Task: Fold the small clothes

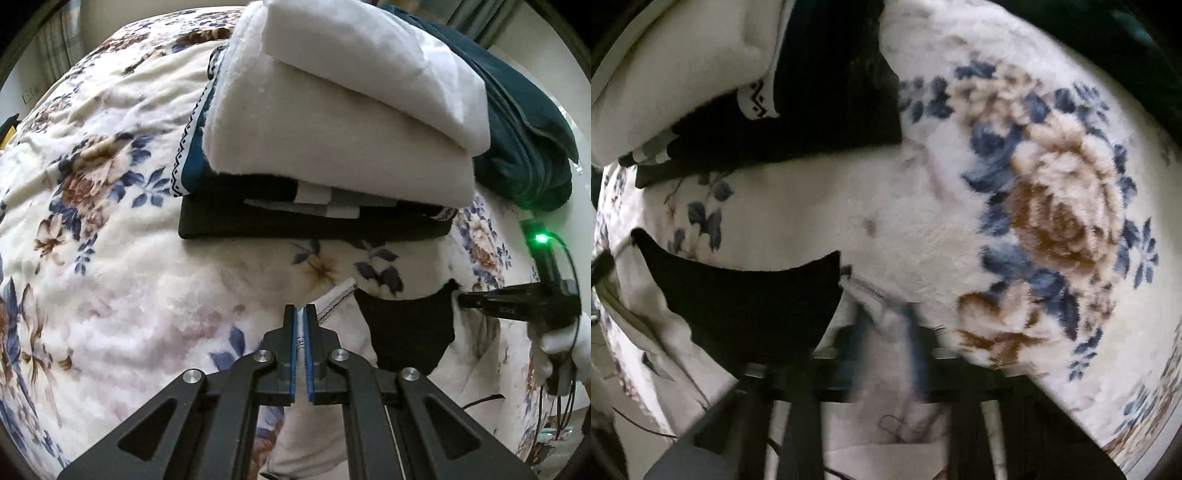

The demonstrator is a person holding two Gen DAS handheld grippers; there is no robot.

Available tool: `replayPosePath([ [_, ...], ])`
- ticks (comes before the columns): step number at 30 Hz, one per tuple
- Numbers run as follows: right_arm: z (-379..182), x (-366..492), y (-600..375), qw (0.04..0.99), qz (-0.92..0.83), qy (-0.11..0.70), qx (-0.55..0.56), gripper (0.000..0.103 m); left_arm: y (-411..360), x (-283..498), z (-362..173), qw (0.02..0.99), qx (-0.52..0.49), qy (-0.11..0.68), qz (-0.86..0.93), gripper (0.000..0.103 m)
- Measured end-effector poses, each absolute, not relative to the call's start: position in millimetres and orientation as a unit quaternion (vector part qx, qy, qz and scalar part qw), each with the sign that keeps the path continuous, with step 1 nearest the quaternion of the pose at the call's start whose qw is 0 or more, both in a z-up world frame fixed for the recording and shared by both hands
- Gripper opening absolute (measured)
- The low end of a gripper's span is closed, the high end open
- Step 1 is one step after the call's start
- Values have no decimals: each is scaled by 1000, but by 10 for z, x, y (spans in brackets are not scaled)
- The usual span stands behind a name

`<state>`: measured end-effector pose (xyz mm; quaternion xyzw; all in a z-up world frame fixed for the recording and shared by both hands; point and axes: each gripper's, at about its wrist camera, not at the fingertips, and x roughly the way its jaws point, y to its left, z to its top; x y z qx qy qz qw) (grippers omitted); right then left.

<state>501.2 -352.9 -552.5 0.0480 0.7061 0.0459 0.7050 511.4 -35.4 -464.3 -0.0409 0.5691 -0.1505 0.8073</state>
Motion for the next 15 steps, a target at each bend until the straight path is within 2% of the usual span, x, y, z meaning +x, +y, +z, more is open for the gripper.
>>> replayPosePath([
  [8, -4832, 4545, -3681, 766, 48, 634, 98, 4, -263, 4911, -4387, 816, -43, 555, -155, 2],
  [15, -4080, 3698, -3812, 802, 23, 578, 148, 4, -44, 4245, -3835, 831, -66, 528, -160, 2],
])
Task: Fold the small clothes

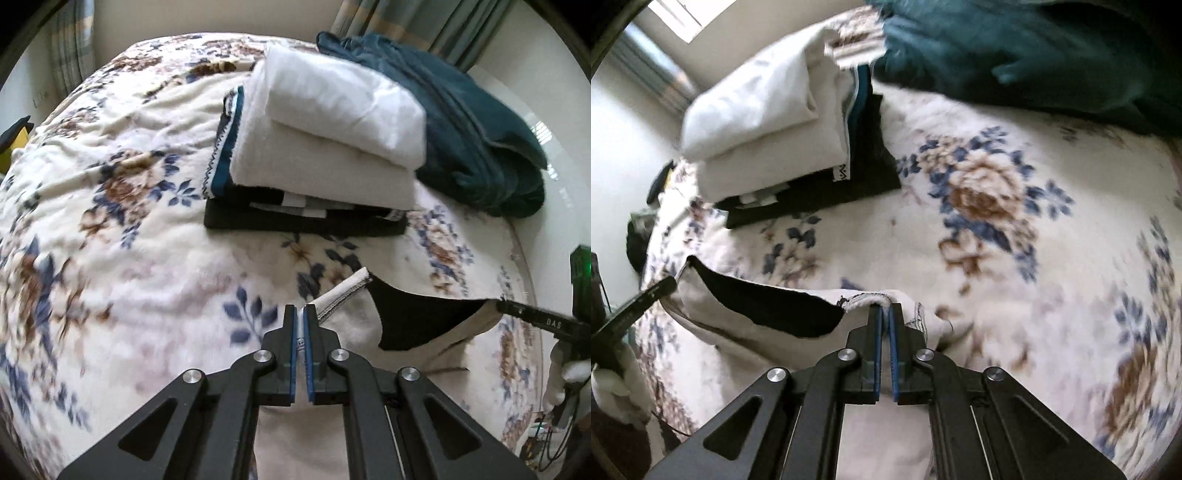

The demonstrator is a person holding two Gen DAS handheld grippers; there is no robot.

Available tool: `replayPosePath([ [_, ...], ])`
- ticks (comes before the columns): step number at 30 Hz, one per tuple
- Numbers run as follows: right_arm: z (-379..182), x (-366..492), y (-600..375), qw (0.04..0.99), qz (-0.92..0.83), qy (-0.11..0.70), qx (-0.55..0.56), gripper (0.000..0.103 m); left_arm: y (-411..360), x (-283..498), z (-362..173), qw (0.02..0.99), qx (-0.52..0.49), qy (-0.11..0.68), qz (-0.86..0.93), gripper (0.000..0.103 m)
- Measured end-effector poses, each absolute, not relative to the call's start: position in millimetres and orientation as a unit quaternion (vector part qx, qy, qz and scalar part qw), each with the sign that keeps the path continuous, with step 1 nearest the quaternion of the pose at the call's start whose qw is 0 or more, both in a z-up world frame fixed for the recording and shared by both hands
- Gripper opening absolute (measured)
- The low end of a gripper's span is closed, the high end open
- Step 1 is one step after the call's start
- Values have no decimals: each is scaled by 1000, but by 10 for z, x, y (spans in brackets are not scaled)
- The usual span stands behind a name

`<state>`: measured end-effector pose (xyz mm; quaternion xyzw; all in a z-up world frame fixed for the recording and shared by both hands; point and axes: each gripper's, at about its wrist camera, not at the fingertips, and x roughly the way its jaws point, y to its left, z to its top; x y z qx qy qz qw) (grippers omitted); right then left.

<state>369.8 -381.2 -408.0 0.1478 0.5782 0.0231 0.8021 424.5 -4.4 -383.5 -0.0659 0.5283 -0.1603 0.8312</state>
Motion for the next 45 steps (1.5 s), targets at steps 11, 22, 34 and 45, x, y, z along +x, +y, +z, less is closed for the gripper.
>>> replayPosePath([
  [11, -4268, 1899, -3512, 768, 17, 618, 169, 4, 241, 2907, -4325, 784, -58, 605, -128, 2],
  [22, -5131, 1243, -3473, 671, 36, 720, 172, 14, 666, 2484, -4749, 733, -126, 654, -137, 19],
  [34, -5244, 1395, -4401, 625, -14, 631, 459, 52, 431, 3321, -4762, 742, -190, 628, -139, 38],
  [45, -5112, 1659, -4239, 650, -64, 681, 332, 22, 306, 3706, -4997, 725, -157, 659, -125, 40],
])
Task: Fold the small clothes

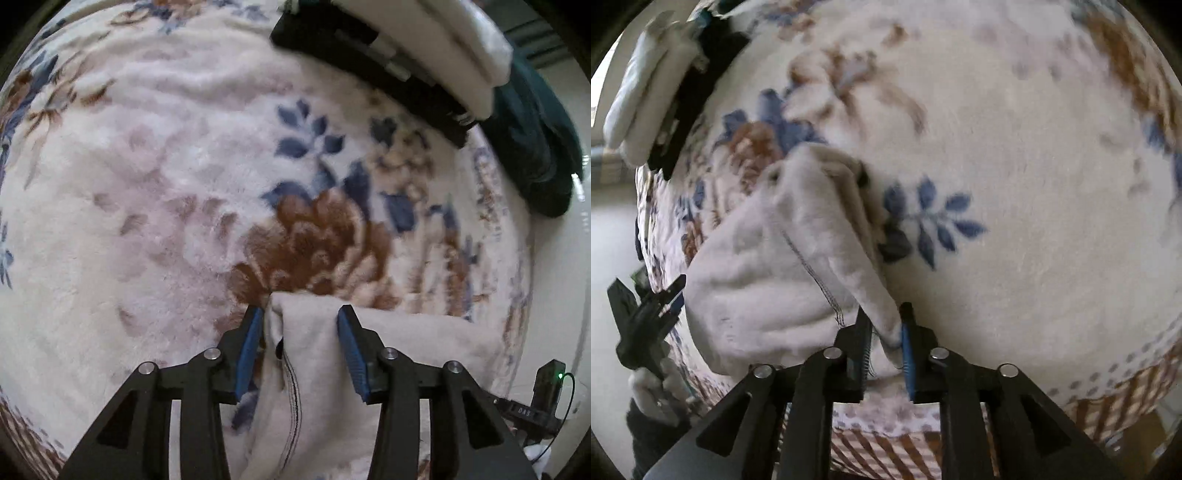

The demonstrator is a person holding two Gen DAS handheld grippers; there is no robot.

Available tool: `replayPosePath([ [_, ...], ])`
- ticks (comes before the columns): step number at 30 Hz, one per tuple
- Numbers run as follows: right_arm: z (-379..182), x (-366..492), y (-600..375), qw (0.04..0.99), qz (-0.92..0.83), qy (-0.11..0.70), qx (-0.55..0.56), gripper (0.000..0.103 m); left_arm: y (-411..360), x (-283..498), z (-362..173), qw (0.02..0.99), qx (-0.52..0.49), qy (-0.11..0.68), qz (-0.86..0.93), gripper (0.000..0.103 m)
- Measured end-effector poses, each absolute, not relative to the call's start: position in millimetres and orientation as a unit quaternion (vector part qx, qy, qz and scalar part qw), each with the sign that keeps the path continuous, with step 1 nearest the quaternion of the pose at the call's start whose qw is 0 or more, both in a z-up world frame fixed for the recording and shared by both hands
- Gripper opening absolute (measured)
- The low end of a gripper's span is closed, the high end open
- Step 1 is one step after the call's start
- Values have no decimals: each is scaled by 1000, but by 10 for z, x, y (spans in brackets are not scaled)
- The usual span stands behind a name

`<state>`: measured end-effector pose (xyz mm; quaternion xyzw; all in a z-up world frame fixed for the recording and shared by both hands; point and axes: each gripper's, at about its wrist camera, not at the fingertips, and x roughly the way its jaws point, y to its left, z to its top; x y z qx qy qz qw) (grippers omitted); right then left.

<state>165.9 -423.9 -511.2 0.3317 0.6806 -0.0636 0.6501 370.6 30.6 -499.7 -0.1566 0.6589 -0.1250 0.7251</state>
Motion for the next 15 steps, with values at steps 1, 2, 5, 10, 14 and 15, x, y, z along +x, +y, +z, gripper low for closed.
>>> replayPosePath([
  [1, -4985, 1681, -4248, 664, -60, 669, 329, 27, 309, 3689, -4922, 729, -156, 654, -127, 39],
  [2, -4820, 1723, -4264, 685, -58, 645, 333, 41, 310, 3676, -4857, 733, -161, 647, -132, 39],
  [5, -4673, 1886, -4329, 706, -51, 610, 357, 57, 228, 3685, -4790, 739, -156, 640, -140, 39],
  [10, -5135, 2294, -4346, 675, -44, 624, 392, 49, 26, 3803, -5077, 742, -96, 654, -111, 39],
  [14, -5474, 2519, -4255, 672, -75, 656, 336, 46, 168, 3924, -5392, 724, -126, 672, -90, 42],
  [15, -5465, 2566, -4226, 673, -70, 660, 325, 47, 202, 3949, -5382, 724, -135, 671, -89, 42],
])
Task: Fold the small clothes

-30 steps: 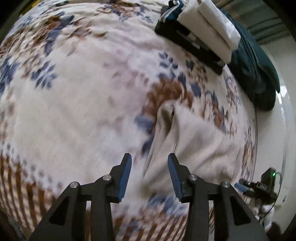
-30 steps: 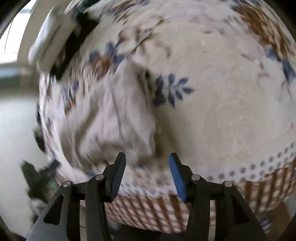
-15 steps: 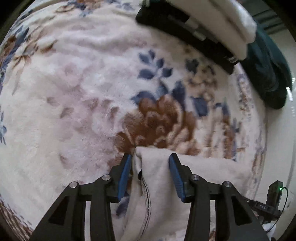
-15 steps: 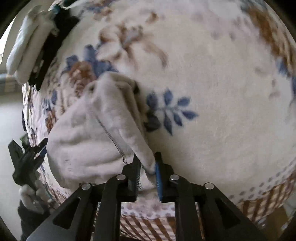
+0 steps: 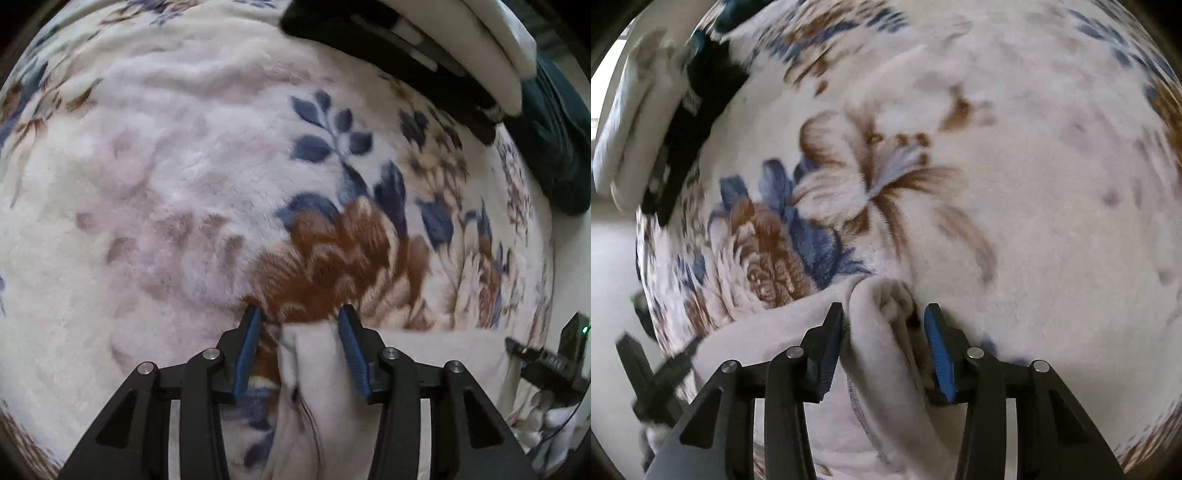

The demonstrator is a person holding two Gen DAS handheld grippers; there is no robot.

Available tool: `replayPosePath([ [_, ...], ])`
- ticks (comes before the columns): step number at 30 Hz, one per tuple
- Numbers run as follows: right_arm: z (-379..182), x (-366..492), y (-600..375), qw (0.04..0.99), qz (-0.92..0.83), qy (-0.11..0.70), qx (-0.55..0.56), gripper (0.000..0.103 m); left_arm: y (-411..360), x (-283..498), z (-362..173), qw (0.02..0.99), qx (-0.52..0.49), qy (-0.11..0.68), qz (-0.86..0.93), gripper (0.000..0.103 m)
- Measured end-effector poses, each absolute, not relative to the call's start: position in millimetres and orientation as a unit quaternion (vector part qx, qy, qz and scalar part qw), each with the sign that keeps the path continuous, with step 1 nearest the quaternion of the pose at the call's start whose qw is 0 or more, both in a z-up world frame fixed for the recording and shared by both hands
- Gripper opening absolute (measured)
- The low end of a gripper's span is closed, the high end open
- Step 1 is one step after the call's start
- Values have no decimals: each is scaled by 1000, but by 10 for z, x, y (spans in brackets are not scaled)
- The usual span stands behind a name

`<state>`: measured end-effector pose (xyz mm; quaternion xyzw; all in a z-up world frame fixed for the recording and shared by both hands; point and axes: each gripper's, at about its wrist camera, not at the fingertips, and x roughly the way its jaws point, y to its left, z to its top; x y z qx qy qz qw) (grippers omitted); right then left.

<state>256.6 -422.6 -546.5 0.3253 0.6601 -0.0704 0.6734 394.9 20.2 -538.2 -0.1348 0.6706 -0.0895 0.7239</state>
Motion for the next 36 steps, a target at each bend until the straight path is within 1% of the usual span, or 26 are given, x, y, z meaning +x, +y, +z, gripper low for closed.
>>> replayPosePath([
  [1, -5442, 2603, -4214, 676, -67, 662, 316, 47, 238, 3967, -5353, 723, -146, 668, -94, 41],
  [4, -5311, 2597, -4264, 675, -44, 658, 331, 53, 404, 3923, -5226, 720, -199, 655, -114, 40],
  [5, -5300, 2579, -4300, 675, -40, 655, 338, 58, 461, 3874, -5200, 718, -214, 650, -122, 47],
  [6, -5276, 2535, -4344, 676, -30, 646, 354, 67, 521, 3814, -5195, 715, -227, 649, -130, 56],
  [8, -5310, 2422, -4404, 672, 2, 633, 384, 78, 596, 3665, -5248, 700, -262, 644, -164, 58],
  [11, -5612, 2307, -4366, 634, 53, 658, 404, 79, 538, 3567, -5433, 671, -299, 651, -189, 59],
  [13, -5779, 2289, -4335, 615, 73, 660, 425, 79, 450, 3583, -5542, 669, -302, 651, -193, 62],
  [16, -5940, 2320, -4344, 606, 88, 636, 469, 81, 355, 3694, -5638, 671, -314, 643, -191, 62],
  [18, -5991, 2344, -4357, 605, 95, 617, 495, 81, 276, 3738, -5593, 687, -300, 633, -193, 59],
  [19, -5998, 2356, -4356, 606, 96, 611, 500, 81, 235, 3750, -5569, 695, -287, 630, -195, 56],
  [20, -5990, 2363, -4357, 608, 99, 605, 504, 79, 179, 3751, -5542, 704, -272, 624, -201, 41],
  [21, -5969, 2361, -4361, 612, 101, 600, 506, 73, 167, 3737, -5532, 708, -264, 622, -205, 33],
  [22, -5954, 2365, -4356, 614, 103, 596, 507, 64, 146, 3735, -5534, 710, -262, 620, -207, 31],
  [23, -5927, 2371, -4383, 619, 99, 594, 504, 44, 148, 3726, -5515, 713, -262, 615, -209, 28],
  [25, -5909, 2387, -4361, 624, 95, 591, 502, 35, 163, 3699, -5470, 718, -264, 608, -213, 23],
  [27, -5833, 2414, -4310, 636, 85, 588, 492, 31, 176, 3669, -5363, 724, -263, 600, -217, 21],
  [29, -5683, 2411, -4292, 650, 84, 578, 485, 29, 181, 3633, -5183, 734, -255, 588, -224, 21],
  [36, -4787, 2481, -4149, 695, 104, 535, 469, 27, 304, 3603, -4300, 767, -245, 541, -245, 20],
])
